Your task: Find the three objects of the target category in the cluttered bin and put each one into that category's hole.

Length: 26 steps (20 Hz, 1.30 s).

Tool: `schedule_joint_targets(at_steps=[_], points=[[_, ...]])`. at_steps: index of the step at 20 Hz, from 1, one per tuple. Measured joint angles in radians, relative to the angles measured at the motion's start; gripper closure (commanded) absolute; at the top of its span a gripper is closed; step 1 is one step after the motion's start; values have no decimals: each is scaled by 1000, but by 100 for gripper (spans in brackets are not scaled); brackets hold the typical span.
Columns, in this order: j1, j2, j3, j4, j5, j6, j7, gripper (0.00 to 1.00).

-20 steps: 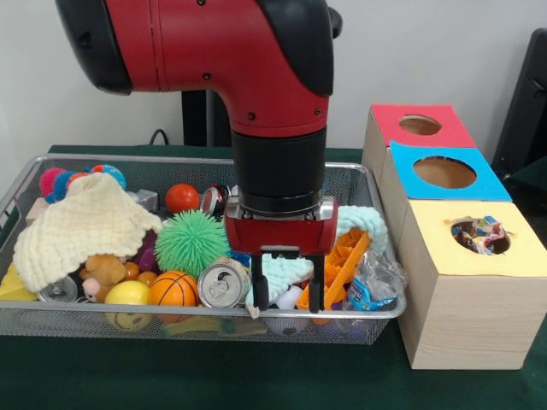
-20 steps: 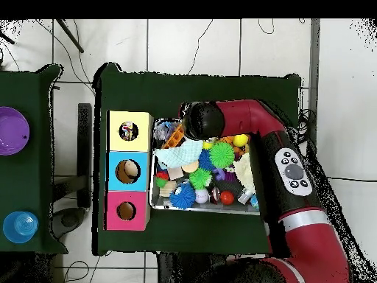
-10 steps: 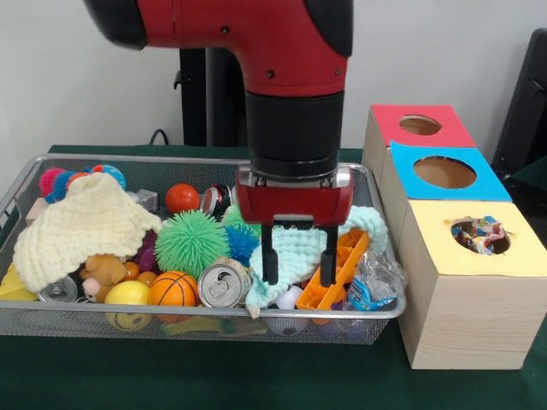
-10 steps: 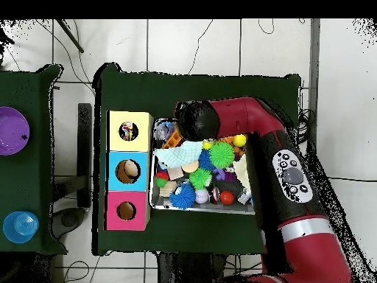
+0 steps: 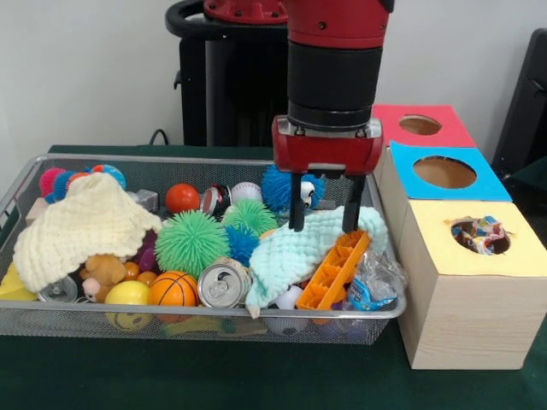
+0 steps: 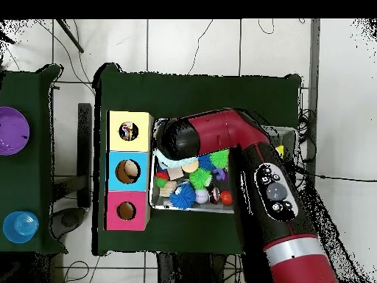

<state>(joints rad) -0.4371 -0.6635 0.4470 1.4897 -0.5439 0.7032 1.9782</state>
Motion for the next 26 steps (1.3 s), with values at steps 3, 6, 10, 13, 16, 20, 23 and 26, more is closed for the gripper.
schedule_joint_targets(at_steps=[3,6,10,13,16,20,23,26], points=[[8,-10,-14,38,0,0,0,0],[13,-15,-27,68,1,0,0,0],[16,-15,-48,95,1,0,0,0],[21,-10,-62,101,0,-4,0,0],[26,4,-80,101,-1,-30,0,0],[27,41,-108,101,-1,-109,0,0],[27,81,-128,101,-1,-189,0,0],[28,118,-145,101,-1,-251,0,0]])
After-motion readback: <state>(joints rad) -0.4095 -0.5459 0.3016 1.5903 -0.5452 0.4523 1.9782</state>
